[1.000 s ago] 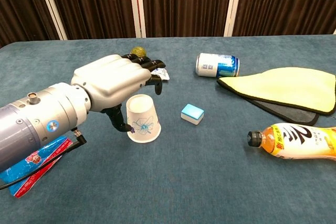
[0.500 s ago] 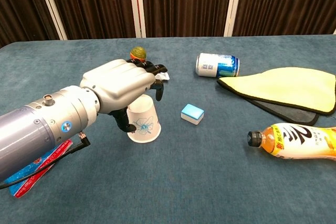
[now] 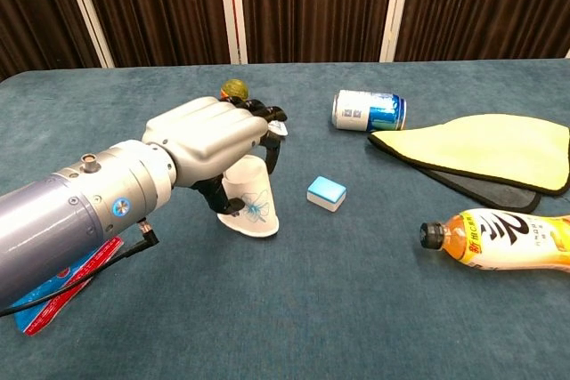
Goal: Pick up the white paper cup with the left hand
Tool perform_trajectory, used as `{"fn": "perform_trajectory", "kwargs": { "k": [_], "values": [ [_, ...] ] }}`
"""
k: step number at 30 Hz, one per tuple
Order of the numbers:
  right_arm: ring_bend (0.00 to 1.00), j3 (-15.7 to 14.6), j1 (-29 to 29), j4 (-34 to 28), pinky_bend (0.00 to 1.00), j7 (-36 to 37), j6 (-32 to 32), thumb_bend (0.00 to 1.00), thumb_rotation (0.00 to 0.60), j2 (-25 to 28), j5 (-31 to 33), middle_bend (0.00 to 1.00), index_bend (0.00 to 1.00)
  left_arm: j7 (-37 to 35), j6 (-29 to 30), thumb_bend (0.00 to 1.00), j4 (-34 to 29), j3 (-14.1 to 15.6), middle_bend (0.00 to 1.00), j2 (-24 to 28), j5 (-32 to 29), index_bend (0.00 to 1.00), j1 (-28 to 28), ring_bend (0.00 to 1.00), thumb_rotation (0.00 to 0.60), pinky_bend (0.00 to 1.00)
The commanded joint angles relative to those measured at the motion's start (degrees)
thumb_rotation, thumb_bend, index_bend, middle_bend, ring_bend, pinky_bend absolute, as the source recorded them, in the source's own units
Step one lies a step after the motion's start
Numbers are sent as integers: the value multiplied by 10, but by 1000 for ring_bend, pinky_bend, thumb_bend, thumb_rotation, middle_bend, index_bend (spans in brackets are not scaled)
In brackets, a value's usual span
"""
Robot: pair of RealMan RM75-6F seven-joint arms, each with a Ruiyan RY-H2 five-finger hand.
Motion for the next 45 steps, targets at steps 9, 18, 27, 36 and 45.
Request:
{"fn": "perform_trajectory", "kwargs": {
  "k": [9,18,27,36,45],
  "values": [
    [0,-2,5,-2,0,5,-16,18,600,3,3,0,0,-66,11,337,33,-34,40,-20,54,417,-32,0,600,73],
    [0,1,8,-1,0,19,-20,18,600,9,5,0,0,-112,-16,333,149,-49,45,-71,71,398,-75,0,600,73],
    [0,0,9,0,0,21,-21,19,600,9,3,0,0,-151,-51,333,223,-49,49,-123,73,400,-108,0,600,73],
    [0,4,5,1,0,31,-13,19,600,14,7,0,0,-164,-78,283,296,-56,46,-161,60,373,-132,0,600,73],
    [0,2,5,1,0,24,-16,20,600,11,6,0,0,-175,-72,105,282,-58,0,-157,56,0,-129,0,600,122]
  ]
}}
